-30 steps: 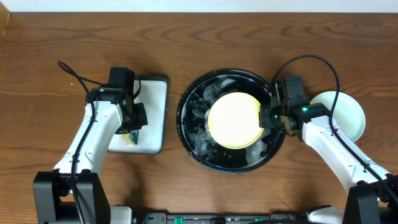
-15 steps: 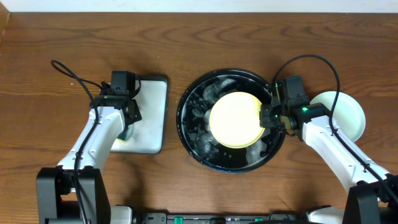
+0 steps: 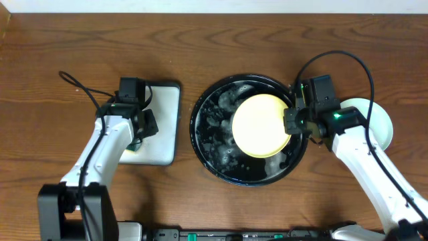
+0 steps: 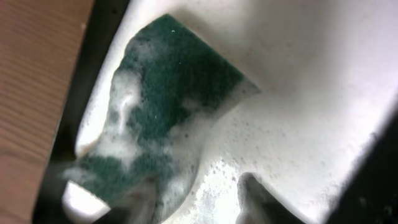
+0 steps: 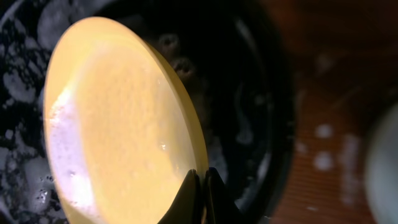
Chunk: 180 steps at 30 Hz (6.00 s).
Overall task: Clean dirty plates on tray and stack at the side
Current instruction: 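Lift the yellow plate with the right gripper toward the right, then carry the yellow plate right and lower it onto the pale green plates, then open the right gripper and withdraw it from the stacked plates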
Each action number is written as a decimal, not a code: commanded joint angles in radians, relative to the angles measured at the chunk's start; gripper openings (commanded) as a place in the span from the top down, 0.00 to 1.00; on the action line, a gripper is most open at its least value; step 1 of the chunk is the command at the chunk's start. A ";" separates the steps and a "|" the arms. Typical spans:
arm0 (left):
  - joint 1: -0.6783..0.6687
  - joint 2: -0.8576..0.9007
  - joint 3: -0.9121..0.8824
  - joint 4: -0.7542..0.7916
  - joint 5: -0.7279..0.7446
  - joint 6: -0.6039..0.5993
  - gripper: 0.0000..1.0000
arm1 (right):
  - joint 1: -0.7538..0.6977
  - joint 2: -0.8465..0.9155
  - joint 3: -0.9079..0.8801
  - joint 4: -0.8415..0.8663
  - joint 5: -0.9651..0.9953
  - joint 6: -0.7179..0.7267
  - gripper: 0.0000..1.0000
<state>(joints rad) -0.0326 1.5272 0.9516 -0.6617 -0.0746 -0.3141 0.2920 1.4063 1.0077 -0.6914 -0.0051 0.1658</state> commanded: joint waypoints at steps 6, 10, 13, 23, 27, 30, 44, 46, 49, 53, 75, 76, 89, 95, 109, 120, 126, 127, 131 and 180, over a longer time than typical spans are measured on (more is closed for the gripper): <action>0.003 -0.060 0.002 -0.045 0.029 0.011 0.30 | 0.184 -0.116 0.027 -0.032 0.365 -0.025 0.99; 0.003 -0.060 0.002 -0.048 0.030 0.010 0.23 | 0.291 -0.152 0.027 -0.051 0.577 -0.025 0.99; 0.003 -0.060 0.002 -0.048 0.030 0.010 0.20 | 0.370 -0.173 0.027 -0.061 0.702 -0.025 0.99; 0.003 -0.060 0.002 -0.048 0.030 0.010 0.19 | 0.599 -0.204 0.027 -0.058 0.918 -0.172 0.99; 0.003 -0.060 0.002 -0.048 0.030 0.010 0.19 | 0.668 -0.204 0.027 -0.053 1.011 -0.228 0.99; 0.003 -0.060 0.002 -0.048 0.030 0.010 0.19 | 0.708 -0.204 0.027 -0.039 1.078 -0.266 0.99; 0.003 -0.060 0.002 -0.048 0.030 0.010 0.19 | 0.751 -0.204 0.027 0.015 1.176 -0.373 0.99; 0.003 -0.060 0.002 -0.048 0.030 0.010 0.18 | 0.751 -0.204 0.027 0.023 1.176 -0.375 0.99; 0.003 -0.060 0.002 -0.048 0.030 0.010 0.19 | 0.750 -0.204 0.027 0.042 1.176 -0.397 0.99; 0.003 -0.060 0.002 -0.048 0.030 0.010 0.19 | 0.751 -0.204 0.027 0.080 1.176 -0.459 0.99; 0.003 -0.060 0.002 -0.048 0.030 0.010 0.18 | 0.750 -0.204 0.027 0.105 1.177 -0.504 0.99; 0.003 -0.060 0.002 -0.048 0.030 0.010 0.18 | 0.750 -0.204 0.027 0.105 1.177 -0.504 0.99; 0.003 -0.060 0.002 -0.048 0.030 0.010 0.18 | 0.750 -0.204 0.027 0.106 1.180 -0.503 0.99; 0.003 -0.060 0.002 -0.048 0.030 0.010 0.18 | 0.749 -0.204 0.027 0.132 1.184 -0.503 0.99; 0.003 -0.060 0.002 -0.048 0.030 0.010 0.18 | 0.747 -0.204 0.027 0.161 1.221 -0.503 0.99; 0.003 -0.060 0.002 -0.048 0.030 0.010 0.18 | 0.673 -0.204 0.027 0.083 1.060 -0.156 0.99; 0.003 -0.060 0.002 -0.048 0.030 0.010 0.18 | 0.459 -0.204 0.027 -0.047 0.682 0.181 0.99; 0.003 -0.060 0.002 -0.048 0.030 0.010 0.18 | 0.412 -0.204 0.027 -0.053 0.616 0.207 0.99; 0.003 -0.060 0.002 -0.048 0.030 0.010 0.18 | 0.188 -0.204 0.027 -0.041 0.314 0.223 0.99; 0.003 -0.060 0.002 -0.048 0.030 0.010 0.18 | -0.366 -0.499 0.027 -0.121 -0.568 -0.092 0.45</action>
<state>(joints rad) -0.0326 1.4696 0.9516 -0.7067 -0.0471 -0.3103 -0.1585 0.9493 1.0218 -0.8062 -0.5507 0.1127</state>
